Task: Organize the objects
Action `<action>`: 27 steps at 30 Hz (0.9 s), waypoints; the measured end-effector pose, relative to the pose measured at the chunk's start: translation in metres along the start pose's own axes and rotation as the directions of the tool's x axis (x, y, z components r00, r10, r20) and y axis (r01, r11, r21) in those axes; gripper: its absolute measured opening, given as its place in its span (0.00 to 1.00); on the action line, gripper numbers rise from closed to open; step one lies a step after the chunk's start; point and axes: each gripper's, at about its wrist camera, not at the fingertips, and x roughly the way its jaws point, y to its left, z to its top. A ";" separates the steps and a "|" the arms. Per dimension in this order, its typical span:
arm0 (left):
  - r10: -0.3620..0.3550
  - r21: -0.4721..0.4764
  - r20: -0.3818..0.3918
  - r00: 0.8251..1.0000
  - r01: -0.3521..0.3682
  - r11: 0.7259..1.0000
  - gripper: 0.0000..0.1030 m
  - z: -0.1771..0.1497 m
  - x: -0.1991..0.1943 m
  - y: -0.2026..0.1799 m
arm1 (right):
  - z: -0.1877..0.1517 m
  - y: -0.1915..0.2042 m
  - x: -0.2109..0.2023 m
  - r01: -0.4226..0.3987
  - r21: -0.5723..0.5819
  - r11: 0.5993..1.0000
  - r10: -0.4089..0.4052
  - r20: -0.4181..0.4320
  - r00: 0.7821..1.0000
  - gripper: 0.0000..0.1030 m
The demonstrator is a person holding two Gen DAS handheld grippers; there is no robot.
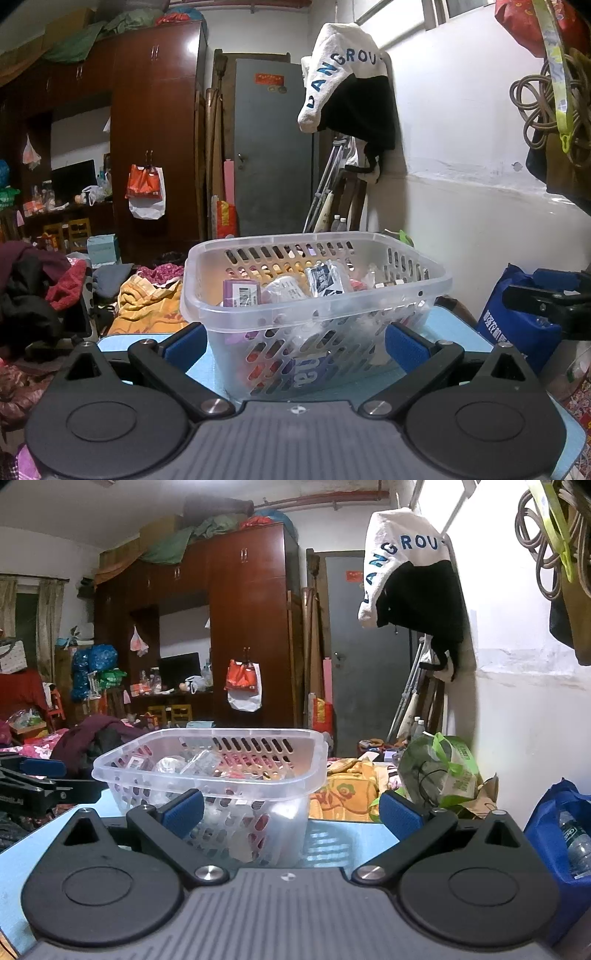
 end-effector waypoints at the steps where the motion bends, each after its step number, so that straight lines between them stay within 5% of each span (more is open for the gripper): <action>1: -0.001 0.001 -0.001 1.000 0.001 1.000 1.00 0.000 0.000 0.000 | 0.000 0.001 0.000 -0.001 -0.004 1.000 0.001 -0.002 1.000 1.00; 27: 0.002 -0.003 -0.012 1.000 -0.002 1.000 1.00 -0.005 0.005 -0.006 | -0.003 0.005 0.003 0.011 -0.034 0.999 -0.011 -0.018 1.000 1.00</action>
